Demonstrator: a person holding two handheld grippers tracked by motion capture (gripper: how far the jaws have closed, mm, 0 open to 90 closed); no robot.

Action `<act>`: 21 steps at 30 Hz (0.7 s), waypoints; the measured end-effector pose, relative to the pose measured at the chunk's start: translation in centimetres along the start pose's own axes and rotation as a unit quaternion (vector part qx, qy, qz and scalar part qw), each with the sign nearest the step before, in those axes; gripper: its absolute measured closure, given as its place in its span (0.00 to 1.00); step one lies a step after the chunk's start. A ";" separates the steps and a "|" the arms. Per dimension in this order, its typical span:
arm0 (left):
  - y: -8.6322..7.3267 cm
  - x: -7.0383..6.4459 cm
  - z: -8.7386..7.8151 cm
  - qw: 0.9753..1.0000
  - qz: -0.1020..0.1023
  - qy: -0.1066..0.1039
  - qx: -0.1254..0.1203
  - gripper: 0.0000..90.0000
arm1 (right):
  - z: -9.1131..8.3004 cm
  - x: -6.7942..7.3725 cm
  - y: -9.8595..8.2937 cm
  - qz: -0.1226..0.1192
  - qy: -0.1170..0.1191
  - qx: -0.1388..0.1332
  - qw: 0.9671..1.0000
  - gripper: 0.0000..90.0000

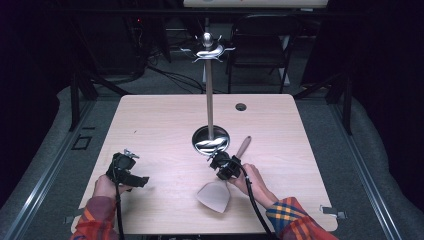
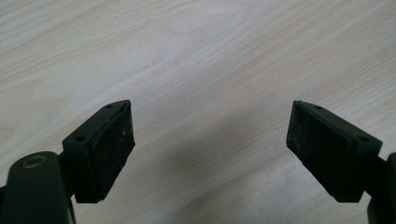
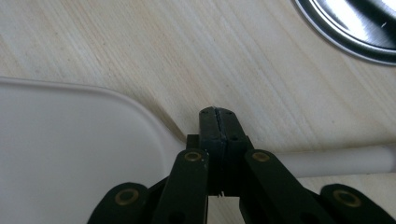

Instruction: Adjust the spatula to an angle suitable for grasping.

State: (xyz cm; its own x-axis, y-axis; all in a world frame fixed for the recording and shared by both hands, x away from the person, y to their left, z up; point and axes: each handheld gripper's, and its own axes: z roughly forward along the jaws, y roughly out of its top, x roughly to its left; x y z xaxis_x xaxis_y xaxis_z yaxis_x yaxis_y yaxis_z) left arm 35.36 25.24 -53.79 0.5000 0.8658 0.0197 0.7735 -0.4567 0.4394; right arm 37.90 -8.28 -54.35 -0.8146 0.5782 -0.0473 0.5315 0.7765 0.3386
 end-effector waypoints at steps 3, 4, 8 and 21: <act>0.0 0.0 0.0 1.000 0.000 0.000 0.000 0.17 | -0.1 0.0 -0.2 -0.007 -0.005 0.010 1.000 1.00; 0.0 0.0 0.0 1.000 0.000 0.000 -0.001 0.17 | -0.2 0.0 -0.3 -0.008 -0.007 0.017 1.000 1.00; 0.0 0.0 0.0 1.000 0.001 0.001 0.000 0.17 | -0.3 -0.1 -0.6 -0.008 -0.004 0.019 1.000 1.00; 0.0 0.0 -0.1 1.000 0.000 0.002 -0.002 0.17 | -1.0 -1.5 -2.6 -0.002 -0.008 0.034 0.999 1.00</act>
State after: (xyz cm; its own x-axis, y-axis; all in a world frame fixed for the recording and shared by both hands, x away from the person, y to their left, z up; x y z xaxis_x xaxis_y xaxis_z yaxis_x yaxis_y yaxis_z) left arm 35.31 25.27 -53.73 0.4984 0.8666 0.0231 0.7722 -0.4559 0.4425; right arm 37.53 -11.41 -54.17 -0.8132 0.5786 -0.0635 0.5432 0.7935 0.2743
